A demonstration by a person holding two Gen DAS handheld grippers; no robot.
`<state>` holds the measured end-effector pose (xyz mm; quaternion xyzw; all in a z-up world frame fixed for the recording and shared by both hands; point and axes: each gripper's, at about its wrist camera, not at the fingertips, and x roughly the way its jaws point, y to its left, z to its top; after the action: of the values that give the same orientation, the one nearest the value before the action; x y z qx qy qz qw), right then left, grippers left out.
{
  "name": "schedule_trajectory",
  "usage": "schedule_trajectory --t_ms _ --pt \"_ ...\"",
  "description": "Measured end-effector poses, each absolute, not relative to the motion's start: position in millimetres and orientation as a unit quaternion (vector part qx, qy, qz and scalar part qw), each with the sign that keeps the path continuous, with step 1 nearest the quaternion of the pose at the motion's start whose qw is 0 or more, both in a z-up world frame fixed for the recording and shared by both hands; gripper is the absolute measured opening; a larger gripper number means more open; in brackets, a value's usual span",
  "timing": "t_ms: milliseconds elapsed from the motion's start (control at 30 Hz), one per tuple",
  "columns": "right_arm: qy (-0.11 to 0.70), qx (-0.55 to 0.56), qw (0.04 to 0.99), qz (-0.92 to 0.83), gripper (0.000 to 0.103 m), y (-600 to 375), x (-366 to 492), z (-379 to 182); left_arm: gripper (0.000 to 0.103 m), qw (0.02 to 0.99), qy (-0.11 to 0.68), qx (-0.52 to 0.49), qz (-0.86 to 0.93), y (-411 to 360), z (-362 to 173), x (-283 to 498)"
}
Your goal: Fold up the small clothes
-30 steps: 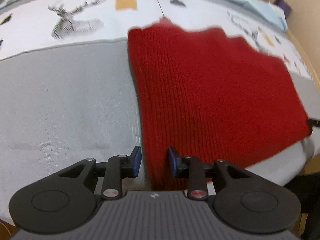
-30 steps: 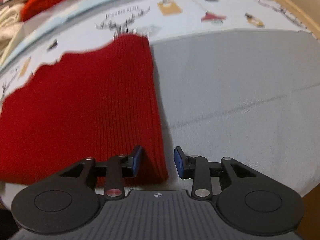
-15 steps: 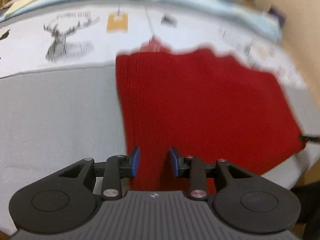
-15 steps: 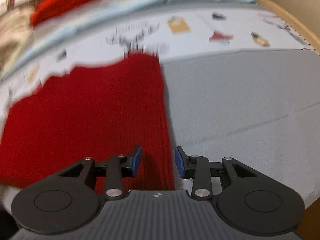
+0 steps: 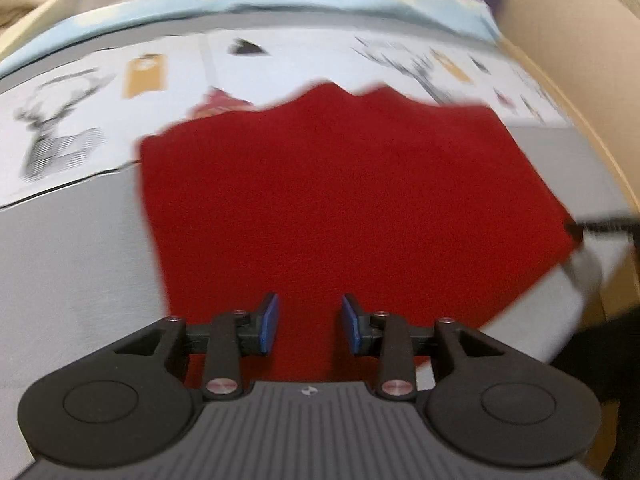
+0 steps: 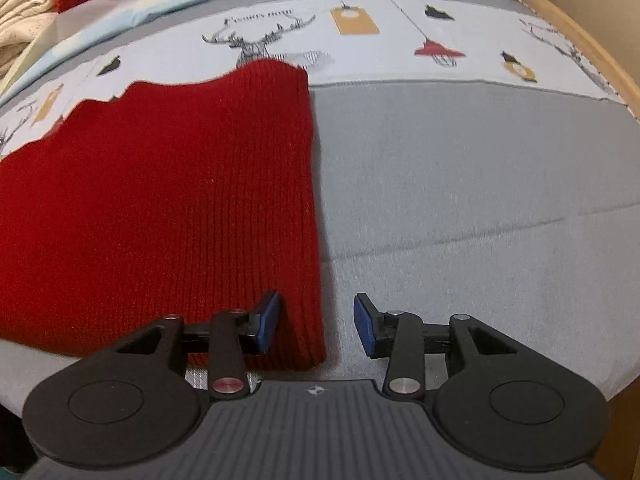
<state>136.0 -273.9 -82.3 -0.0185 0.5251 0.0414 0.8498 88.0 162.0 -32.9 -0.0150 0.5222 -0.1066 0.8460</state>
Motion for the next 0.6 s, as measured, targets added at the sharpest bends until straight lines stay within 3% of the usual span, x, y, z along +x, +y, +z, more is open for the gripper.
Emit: schedule_trajectory --t_ms 167,333,467,600 --pt "0.533 -0.021 0.845 0.030 0.046 -275.5 136.1 -85.5 0.046 0.816 0.566 0.072 -0.092 137.8 -59.3 87.6" --pt "0.484 -0.016 0.875 0.033 0.046 -270.4 130.5 -66.5 0.048 0.847 0.524 0.035 -0.081 149.2 -37.4 83.3" --pt "0.529 -0.053 0.847 0.012 0.046 -270.2 133.3 -88.9 0.048 0.833 0.553 0.005 -0.017 175.3 -46.3 82.9" --pt "0.496 -0.054 0.866 0.016 0.046 -267.8 125.6 -78.0 0.048 0.852 0.523 -0.022 0.013 194.9 -32.2 77.6"
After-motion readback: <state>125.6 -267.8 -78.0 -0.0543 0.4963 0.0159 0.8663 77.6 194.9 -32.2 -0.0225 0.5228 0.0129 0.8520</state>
